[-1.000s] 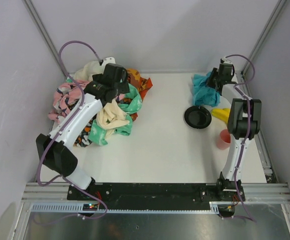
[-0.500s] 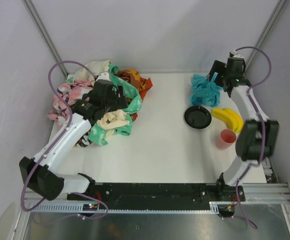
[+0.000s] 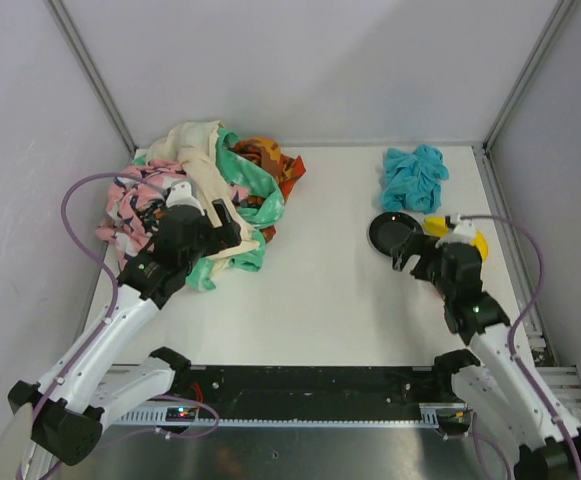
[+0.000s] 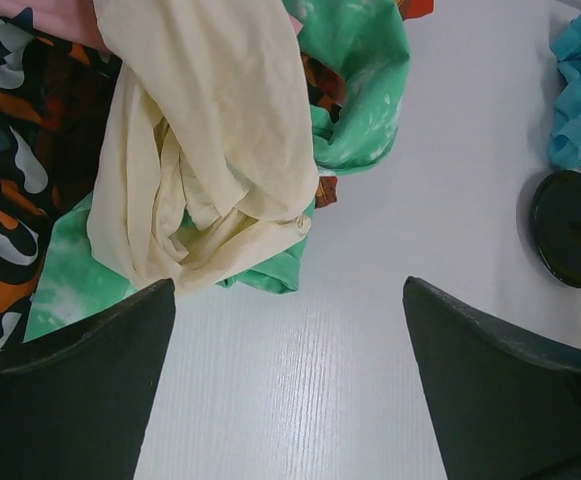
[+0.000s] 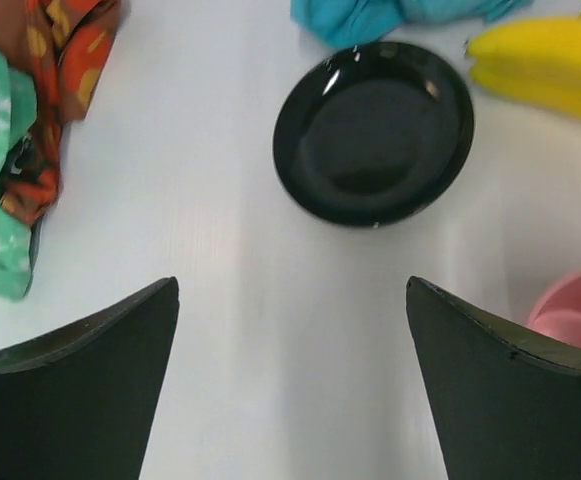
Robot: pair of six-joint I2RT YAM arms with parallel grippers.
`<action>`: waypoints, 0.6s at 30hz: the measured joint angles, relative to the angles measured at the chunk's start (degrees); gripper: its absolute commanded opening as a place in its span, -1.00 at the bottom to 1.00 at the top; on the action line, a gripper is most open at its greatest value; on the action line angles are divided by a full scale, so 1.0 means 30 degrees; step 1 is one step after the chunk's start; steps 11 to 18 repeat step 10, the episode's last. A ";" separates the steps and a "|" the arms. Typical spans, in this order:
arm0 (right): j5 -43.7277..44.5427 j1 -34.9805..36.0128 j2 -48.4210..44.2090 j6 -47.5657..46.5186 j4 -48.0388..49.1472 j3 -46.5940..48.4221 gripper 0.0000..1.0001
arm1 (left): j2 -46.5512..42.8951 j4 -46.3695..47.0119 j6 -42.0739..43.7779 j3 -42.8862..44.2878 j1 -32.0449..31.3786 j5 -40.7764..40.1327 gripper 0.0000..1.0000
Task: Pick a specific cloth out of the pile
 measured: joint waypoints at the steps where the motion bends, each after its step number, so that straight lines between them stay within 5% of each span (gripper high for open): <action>1: 0.0000 0.0342 -0.1093 0.0284 -0.0036 -0.1005 0.99 | -0.0073 0.0044 -0.0015 -0.0131 0.0000 -0.0007 0.99; 9: 0.0197 0.1027 -0.6011 0.1683 0.2237 -0.4357 0.99 | -0.0641 0.0699 -0.0036 -0.0823 0.0000 -0.0189 0.99; 18: 0.0124 0.1042 -0.6280 0.1734 0.2637 -0.4554 0.99 | -0.0707 0.0765 -0.0036 -0.0852 0.0000 -0.0197 0.99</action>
